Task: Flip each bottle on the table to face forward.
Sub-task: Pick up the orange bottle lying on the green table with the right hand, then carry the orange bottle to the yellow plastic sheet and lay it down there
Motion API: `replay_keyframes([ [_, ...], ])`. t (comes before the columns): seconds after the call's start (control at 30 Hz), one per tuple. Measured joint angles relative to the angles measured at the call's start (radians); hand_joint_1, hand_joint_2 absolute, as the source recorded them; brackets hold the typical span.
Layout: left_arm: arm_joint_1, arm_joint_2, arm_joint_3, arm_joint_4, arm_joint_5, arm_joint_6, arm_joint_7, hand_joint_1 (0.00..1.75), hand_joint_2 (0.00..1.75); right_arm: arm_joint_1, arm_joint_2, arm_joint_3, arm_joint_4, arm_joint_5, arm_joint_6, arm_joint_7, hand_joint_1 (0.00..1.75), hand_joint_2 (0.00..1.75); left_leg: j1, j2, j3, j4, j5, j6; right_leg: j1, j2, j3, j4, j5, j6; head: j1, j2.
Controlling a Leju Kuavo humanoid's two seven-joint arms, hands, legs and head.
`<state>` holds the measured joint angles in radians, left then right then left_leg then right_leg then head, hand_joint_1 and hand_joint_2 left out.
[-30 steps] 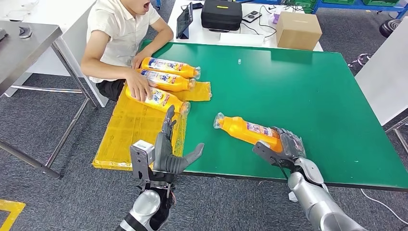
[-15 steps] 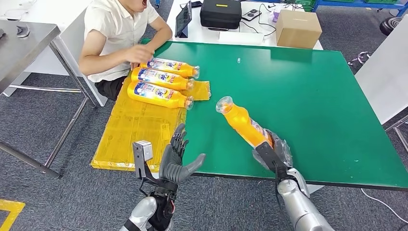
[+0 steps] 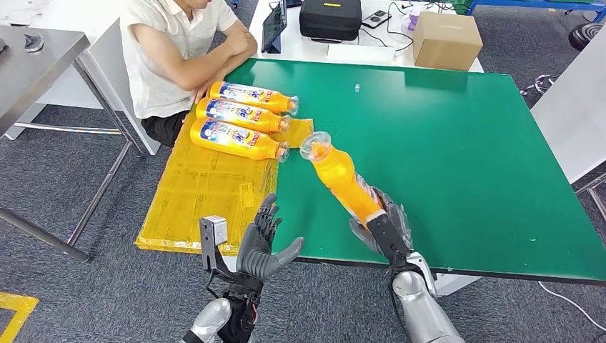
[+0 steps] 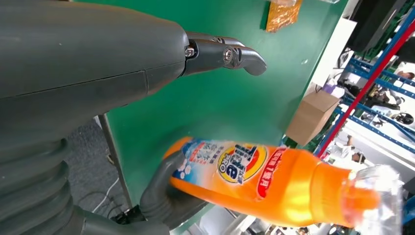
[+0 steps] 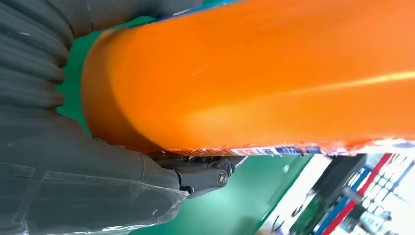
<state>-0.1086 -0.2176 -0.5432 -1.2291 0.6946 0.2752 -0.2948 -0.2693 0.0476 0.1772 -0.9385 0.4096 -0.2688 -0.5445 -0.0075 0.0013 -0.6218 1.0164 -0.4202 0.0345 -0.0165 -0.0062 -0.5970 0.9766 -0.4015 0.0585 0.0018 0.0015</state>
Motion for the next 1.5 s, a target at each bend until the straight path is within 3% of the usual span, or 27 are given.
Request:
replay_keyframes([
  [0.17,-0.013,0.0,-0.002,0.0,0.006,-0.004,-0.002,0.0,1.75,0.019,0.019,0.107,-0.021,0.023,0.064,0.0,1.75,1.75,0.001,0.0,0.0,0.0,0.0,0.0,0.001,0.0,-0.001,0.0,0.0,0.0,0.0,0.0],
  [0.4,-0.044,-0.001,-0.008,0.0,-0.02,-0.005,-0.016,0.0,1.75,0.029,0.044,0.269,-0.024,0.049,0.068,-0.008,1.71,1.75,0.001,0.0,0.0,0.0,0.0,0.0,0.001,0.0,-0.001,0.0,0.0,0.0,0.0,0.0],
  [0.7,-0.063,-0.001,-0.014,0.013,-0.076,0.024,-0.044,0.0,1.75,0.029,0.036,0.353,-0.026,0.054,0.074,-0.043,1.63,1.75,0.001,0.0,0.0,0.0,0.0,0.0,0.0,0.0,-0.001,0.0,0.0,0.0,0.0,0.0],
  [0.8,-0.064,-0.002,-0.016,0.016,-0.075,0.011,-0.042,1.31,1.75,0.029,0.034,0.364,-0.026,0.044,0.078,-0.055,1.53,1.75,0.001,0.0,0.0,0.0,0.0,0.0,0.001,0.0,-0.001,0.0,0.0,0.0,0.0,0.0],
  [0.83,-0.065,-0.002,-0.017,0.018,-0.072,0.004,-0.041,1.75,1.75,0.029,0.033,0.367,-0.026,0.038,0.079,-0.06,1.28,1.75,0.001,0.0,0.0,0.0,0.0,0.0,0.001,0.0,-0.001,0.0,0.0,0.0,0.0,0.0],
  [0.93,-0.069,-0.006,-0.017,0.023,-0.063,-0.017,-0.038,1.75,1.75,0.028,0.033,0.374,-0.026,0.012,0.09,-0.071,0.21,1.75,0.001,0.0,0.0,0.0,0.0,0.0,0.001,0.0,-0.001,0.0,0.0,0.0,0.0,0.0],
  [0.97,-0.07,-0.007,-0.017,0.024,-0.062,-0.022,-0.04,1.75,1.75,0.029,0.033,0.375,-0.026,0.001,0.098,-0.074,0.05,1.75,0.001,0.0,0.0,0.0,0.0,0.0,0.001,0.0,-0.001,0.0,0.0,0.0,0.0,0.0],
  [1.43,-0.061,0.0,-0.01,-0.002,-0.119,-0.052,-0.07,1.75,1.75,0.048,0.019,0.411,-0.035,0.004,0.121,-0.076,0.0,1.75,0.001,0.0,0.0,0.0,0.0,0.0,0.001,0.0,-0.001,0.0,0.0,0.0,0.0,0.0],
  [1.5,-0.06,0.0,-0.009,-0.004,-0.12,-0.054,-0.069,1.75,1.75,0.048,0.019,0.412,-0.035,0.006,0.117,-0.08,0.0,0.87,0.001,0.0,0.0,0.0,0.0,0.0,0.001,0.0,-0.001,0.0,0.0,0.0,0.0,0.0],
])
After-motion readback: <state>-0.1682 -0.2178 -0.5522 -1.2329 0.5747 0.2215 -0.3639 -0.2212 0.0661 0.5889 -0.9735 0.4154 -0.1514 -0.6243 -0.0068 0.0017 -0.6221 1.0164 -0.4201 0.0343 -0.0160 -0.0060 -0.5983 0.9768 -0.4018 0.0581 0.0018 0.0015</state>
